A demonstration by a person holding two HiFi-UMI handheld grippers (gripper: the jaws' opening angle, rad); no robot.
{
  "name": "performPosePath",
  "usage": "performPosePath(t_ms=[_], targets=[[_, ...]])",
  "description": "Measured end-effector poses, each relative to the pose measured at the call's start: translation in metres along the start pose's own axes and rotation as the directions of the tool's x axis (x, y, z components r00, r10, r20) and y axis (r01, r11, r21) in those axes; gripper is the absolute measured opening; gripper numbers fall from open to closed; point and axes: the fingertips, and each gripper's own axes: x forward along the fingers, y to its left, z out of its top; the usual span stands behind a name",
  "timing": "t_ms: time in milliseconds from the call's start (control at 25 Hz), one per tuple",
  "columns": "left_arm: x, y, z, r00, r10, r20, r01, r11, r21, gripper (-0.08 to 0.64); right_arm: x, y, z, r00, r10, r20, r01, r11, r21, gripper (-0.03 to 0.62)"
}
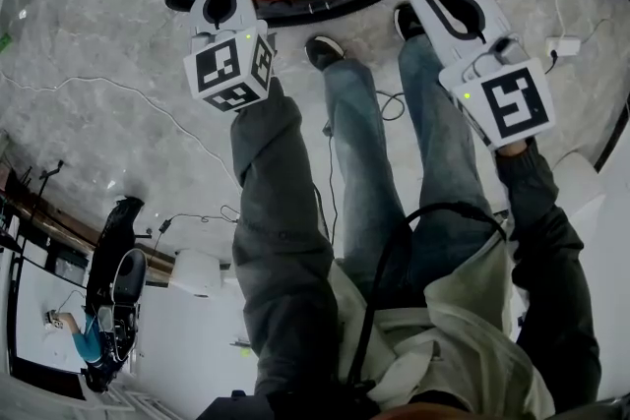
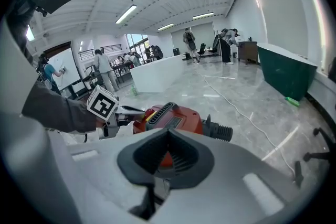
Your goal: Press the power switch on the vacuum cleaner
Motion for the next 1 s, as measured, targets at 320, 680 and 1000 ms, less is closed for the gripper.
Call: performPosePath(t_ms=[320,680,1000], targets=[[0.005,0.014,0.023,0.997,0.053,0.061,-0.053,0.999,-0.001,0.003,-0.001,-0.002,-0.007,1.000,0.003,-0.007,-0.002,1.000,0.012,0.002],[0.012,0.021,0.025,0.997,0.057,0.052,-0.057,0.998,0.010,0.003,0.002,-0.002,-0.005,1.000,0.002,-0.011,-0.002,1.000,0.024,0.002],[0.013,0.021,0.024,0.998,0.054,0.032,-0.055,0.998,0.025,0.003,0.005,-0.003,-0.005,1.000,0.003,-0.013,-0.003,0.999,0.033,0.002]])
